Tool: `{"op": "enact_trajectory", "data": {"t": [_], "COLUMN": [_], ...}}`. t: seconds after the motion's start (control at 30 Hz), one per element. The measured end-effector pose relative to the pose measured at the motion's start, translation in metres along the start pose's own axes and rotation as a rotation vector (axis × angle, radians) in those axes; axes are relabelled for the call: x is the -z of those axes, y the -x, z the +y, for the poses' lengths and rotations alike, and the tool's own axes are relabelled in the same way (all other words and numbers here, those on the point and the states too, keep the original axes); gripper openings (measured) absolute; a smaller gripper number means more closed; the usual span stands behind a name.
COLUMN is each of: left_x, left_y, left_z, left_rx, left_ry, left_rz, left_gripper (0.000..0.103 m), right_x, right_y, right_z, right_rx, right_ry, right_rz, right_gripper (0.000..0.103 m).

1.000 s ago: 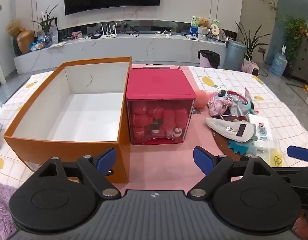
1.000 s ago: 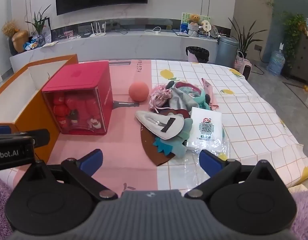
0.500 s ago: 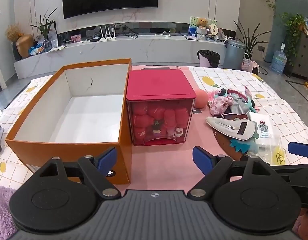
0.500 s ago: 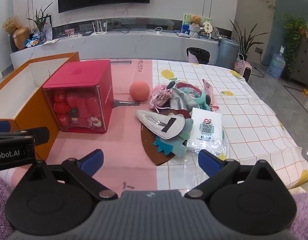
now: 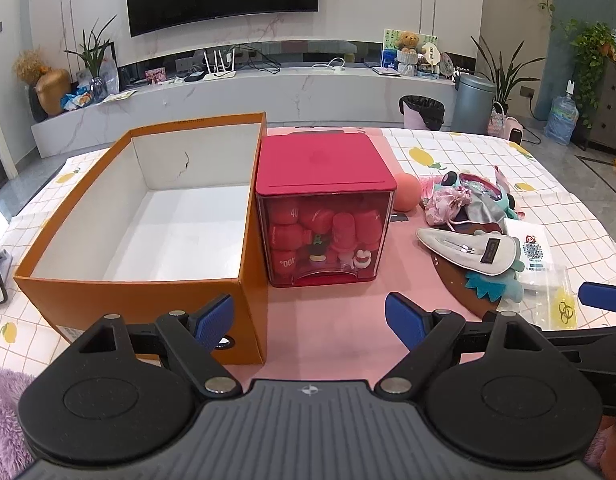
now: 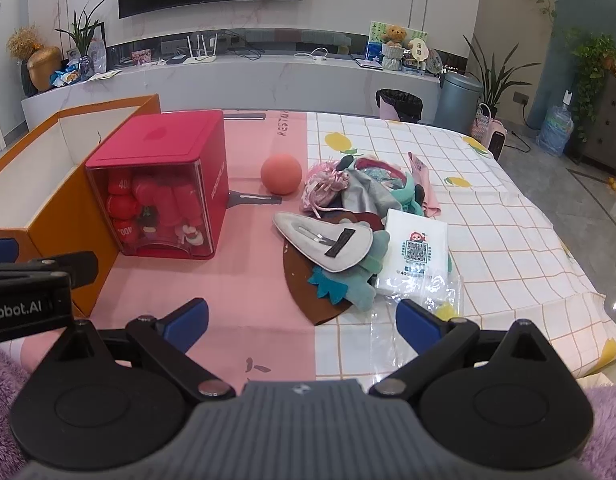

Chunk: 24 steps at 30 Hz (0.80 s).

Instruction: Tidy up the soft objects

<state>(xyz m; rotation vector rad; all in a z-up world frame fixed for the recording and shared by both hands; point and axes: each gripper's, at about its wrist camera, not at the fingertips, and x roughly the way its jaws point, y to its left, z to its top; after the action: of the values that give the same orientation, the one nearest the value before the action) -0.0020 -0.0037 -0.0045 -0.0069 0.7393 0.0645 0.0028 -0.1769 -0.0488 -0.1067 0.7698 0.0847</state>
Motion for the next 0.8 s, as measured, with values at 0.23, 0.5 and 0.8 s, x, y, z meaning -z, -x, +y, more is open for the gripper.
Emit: {"op": "enact_trajectory", "data": {"t": [0.23, 0.5, 0.8], "left_x": [0.0001, 0.0027, 0.004], "left_y": [-0.0005, -0.0035, -0.004], "left_z": [0.0009, -0.0022, -0.0034], "left_rx": [-0.001, -0.013, -0.017], "left_ry": [0.001, -0.01, -0.017], "left_rz": [0.004, 0.009, 0.0], "left_gripper": [0.1, 0.1, 0.1], "right_x": [0.0005, 0.0008, 0.001], "right_y": [-0.0001, -0.0029, -0.003], "right_z": [0.0018, 0.0037, 0.0031], "right_rx": [0.004, 0.002, -0.002], "right_ry": [0.012, 0.026, 0.02], "right_rz": [0.003, 0.015, 0.018], "right_gripper": [0.098, 0.098, 0.099]}}
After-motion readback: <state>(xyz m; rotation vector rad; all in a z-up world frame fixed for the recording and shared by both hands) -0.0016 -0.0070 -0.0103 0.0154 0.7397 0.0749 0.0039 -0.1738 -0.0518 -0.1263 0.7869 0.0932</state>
